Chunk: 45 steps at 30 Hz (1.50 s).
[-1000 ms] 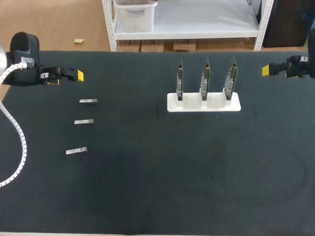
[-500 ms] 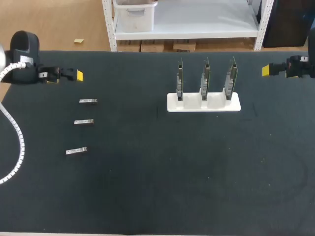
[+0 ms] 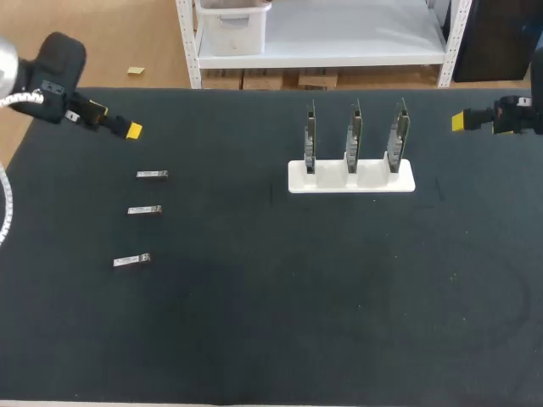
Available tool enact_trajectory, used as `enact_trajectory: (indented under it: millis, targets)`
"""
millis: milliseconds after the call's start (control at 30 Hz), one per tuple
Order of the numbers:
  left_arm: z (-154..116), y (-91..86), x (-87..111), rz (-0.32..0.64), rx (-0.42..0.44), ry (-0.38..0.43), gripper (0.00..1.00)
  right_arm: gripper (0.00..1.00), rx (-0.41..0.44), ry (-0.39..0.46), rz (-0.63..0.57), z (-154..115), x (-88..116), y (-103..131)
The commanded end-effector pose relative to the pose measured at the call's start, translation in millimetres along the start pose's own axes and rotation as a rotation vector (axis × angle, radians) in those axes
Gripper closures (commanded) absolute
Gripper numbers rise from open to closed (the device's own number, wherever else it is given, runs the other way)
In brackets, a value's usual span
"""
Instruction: Pick up the optical module with the left hand, and insert it into the network port with the right hand.
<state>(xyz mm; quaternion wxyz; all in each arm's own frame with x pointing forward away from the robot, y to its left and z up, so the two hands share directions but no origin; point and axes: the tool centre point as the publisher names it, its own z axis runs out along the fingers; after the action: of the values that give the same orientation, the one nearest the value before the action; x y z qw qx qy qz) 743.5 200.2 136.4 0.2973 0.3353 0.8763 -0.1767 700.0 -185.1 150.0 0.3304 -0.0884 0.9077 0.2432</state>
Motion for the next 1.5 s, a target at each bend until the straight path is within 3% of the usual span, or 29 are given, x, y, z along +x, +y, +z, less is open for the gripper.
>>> enact_trajectory:
  millis: [33,133,300,667,1033,1500]
  targets:
    - [18.6,24.7,-6.3,0.278,0.116,0.289,0.00,0.00,0.000,0.000,0.000,0.0,0.0,0.0]
    - [28.2,32.6,0.5,0.414,0.107,0.337,0.00,0.00,0.000,0.000,0.000,0.0,0.0,0.0]
    - [44.8,36.8,17.2,0.608,0.191,0.425,0.00,0.00,0.000,0.000,0.000,0.0,0.0,0.0]
    - [88.0,42.8,43.5,0.853,0.195,0.640,0.00,0.00,0.000,0.000,0.000,0.0,0.0,0.0]
    - [107.0,47.2,65.6,0.889,0.160,0.718,0.00,0.00,0.000,0.000,0.000,0.0,0.0,0.0]
    - [117.9,53.9,77.4,0.796,0.088,0.736,0.00,0.00,0.000,0.000,0.000,0.0,0.0,0.0]
